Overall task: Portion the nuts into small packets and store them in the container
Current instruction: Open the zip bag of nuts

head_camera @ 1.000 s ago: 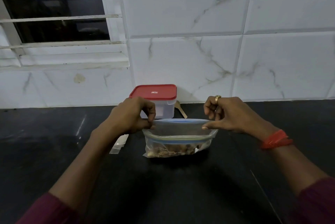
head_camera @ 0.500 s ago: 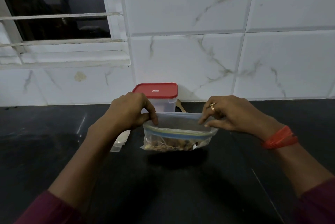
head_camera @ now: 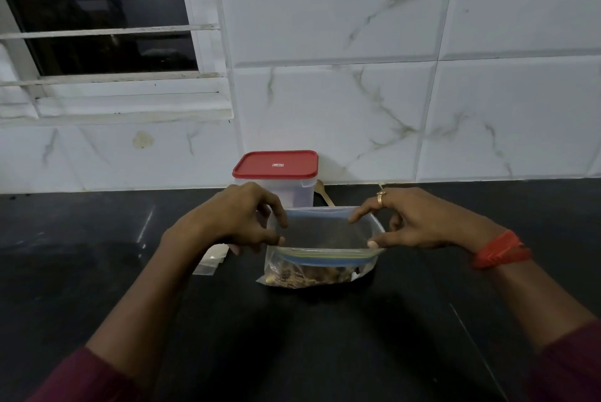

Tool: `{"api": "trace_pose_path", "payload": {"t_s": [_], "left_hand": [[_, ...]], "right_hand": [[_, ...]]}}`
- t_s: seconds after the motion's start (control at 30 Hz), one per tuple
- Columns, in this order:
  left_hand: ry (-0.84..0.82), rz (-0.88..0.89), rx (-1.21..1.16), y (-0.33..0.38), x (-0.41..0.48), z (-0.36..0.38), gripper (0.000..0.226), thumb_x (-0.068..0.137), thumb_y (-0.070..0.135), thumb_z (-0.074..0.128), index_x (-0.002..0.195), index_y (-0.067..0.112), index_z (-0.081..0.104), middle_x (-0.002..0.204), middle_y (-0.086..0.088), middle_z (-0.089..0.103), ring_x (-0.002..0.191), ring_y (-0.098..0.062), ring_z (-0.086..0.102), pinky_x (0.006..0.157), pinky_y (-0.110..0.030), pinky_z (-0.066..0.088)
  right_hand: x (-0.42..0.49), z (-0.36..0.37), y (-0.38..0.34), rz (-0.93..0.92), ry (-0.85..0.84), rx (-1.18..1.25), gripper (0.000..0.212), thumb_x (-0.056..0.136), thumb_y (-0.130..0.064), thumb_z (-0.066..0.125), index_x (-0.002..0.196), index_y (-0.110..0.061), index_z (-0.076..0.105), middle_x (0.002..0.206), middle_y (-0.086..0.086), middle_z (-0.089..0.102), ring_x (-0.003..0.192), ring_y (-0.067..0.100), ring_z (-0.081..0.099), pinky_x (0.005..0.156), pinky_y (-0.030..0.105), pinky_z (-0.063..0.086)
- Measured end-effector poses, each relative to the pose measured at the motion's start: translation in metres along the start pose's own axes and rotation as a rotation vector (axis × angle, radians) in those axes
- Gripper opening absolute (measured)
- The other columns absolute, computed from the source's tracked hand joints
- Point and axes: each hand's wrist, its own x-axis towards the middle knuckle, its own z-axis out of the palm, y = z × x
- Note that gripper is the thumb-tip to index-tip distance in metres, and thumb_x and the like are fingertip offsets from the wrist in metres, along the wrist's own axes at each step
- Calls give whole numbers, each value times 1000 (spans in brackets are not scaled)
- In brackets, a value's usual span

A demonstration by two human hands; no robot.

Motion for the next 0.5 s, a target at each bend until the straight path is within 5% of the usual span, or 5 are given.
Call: {"api": "trace_pose_path", "payload": {"t_s": [0.07,0.17,0.37,0.5], "left_hand": [[101,17,-18,0,2,1,14,80,27,83,86,28,71,110,5,68,78,-16,75,67,-32,62],[201,-69,-87,1,5,3,32,76,35,85,87,17,61,87,-2,73,68,-20,74,56,-32,61],[-49,-332,-162,-3,-2,-1,45,79,48,78,86,4,73,72,-7,76,64,-18,75,58,-28,60],[-126,-323,-300,-8,1,1,38,83,43,76,87,5,76,78,-7,78,69,-16,75,54,-23,55]], "right_hand": [[0,2,-2,-22,23,74,27,88,-27,74,107,-43,63,103,-20,56,77,22,66,74,33,55],[3,4,-7,6,84,122,29,89,-21,73,102,-35,52,109,-8,58,75,14,63,68,25,52],[14,13,-5,352,188,284,22,83,-27,81,96,-18,65,76,-3,73,50,2,64,53,15,48],[15,13,-3,440,194,555,24,75,-27,87,90,-14,74,76,4,77,67,17,74,66,26,60]]}}
